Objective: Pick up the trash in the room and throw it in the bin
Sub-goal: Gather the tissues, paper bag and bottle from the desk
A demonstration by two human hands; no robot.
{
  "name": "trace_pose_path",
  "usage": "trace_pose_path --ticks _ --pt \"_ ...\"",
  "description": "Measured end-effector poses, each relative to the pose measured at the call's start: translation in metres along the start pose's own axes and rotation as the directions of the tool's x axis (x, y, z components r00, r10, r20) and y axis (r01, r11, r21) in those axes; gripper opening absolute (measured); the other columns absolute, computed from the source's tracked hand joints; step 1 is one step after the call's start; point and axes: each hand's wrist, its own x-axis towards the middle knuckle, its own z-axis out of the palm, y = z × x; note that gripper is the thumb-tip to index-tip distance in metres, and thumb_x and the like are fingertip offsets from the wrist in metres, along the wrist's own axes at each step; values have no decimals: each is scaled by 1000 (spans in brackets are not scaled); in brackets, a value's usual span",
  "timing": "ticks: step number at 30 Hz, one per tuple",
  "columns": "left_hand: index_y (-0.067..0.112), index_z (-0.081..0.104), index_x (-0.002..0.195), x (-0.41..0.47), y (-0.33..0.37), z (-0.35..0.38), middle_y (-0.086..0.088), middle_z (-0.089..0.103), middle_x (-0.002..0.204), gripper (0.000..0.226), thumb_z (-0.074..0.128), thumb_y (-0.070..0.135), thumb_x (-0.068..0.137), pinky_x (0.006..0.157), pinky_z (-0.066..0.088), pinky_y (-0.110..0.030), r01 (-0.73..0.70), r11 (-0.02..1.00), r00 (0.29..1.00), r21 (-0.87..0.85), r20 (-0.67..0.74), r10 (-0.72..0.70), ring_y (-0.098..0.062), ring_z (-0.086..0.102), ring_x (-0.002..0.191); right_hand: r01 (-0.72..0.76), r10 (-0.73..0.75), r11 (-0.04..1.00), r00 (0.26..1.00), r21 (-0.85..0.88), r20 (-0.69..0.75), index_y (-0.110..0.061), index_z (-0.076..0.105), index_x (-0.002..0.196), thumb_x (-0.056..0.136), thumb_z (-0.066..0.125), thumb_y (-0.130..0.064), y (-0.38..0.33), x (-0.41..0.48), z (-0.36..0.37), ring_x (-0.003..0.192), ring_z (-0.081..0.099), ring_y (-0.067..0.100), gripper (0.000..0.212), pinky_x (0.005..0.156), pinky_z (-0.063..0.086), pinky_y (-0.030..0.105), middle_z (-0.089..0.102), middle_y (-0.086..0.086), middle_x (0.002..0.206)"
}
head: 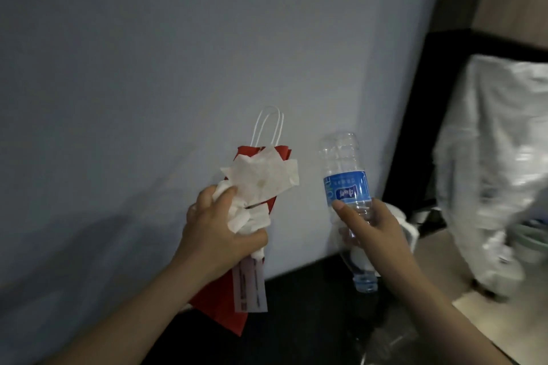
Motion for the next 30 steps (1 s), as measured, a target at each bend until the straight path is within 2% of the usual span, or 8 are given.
trace_pose_path --ticks 3,6,10,12,15,21,25,30 --pt "38 28 137 2 49 10 11 21 141 93 56 67 54 94 41 -34 -155 984 987 -82 38 159 -20 31 124 -26 23 999 989 -21 -149 -20 62 100 76 75 -36 -20 -23 -52 82 69 25 32 77 57 44 71 6 92" --pt "38 27 137 -2 95 29 14 21 139 93 54 69 53 91 42 -32 -271 946 953 -175 87 289 -16 32 121 -51 31 996 963 -68 -267 -14 60 104 81 72 -23 -36 -50 -109 76 68 24 28 72 56 40 70 12 94" --pt "36 28 140 -13 157 56 12 19 144 102 46 75 48 100 40 -36 -362 897 903 -252 145 405 -19 32 125 -54 7 991 936 -122 -353 -24 57 105 78 69 -34 -52 -85 -177 85 68 26 31 70 57 33 67 8 98" --pt "35 26 142 -20 190 68 12 16 146 106 42 76 45 102 36 -35 -392 878 879 -276 171 446 -20 29 128 -65 -1 986 920 -154 -392 -29 54 106 70 65 -45 -56 -99 -207 84 68 21 41 68 56 31 66 4 101" --pt "35 25 142 -31 239 94 12 15 146 106 41 76 46 103 36 -36 -439 843 837 -311 200 509 -20 28 129 -101 -4 975 881 -197 -474 -23 49 119 67 63 -52 -54 -116 -253 85 68 19 62 72 57 34 64 3 105" --pt "36 32 140 -58 339 159 8 23 145 101 46 74 47 103 38 -41 -500 784 781 -369 199 592 -24 35 128 -162 27 969 816 -184 -577 -23 44 123 72 66 -52 -41 -145 -369 87 69 18 63 69 58 30 64 3 107" --pt "36 36 138 -74 397 215 6 26 146 100 48 74 46 105 37 -43 -494 783 774 -378 220 594 -25 36 128 -158 19 974 777 -166 -629 -22 43 121 75 67 -47 -31 -156 -454 88 69 23 58 73 59 35 64 7 105" --pt "39 30 141 -89 475 275 10 15 150 105 44 74 42 106 29 -37 -477 795 763 -375 273 586 -25 25 134 -178 47 973 770 -144 -636 -20 38 125 84 66 -31 -13 -152 -548 92 67 25 50 78 57 39 61 8 107"
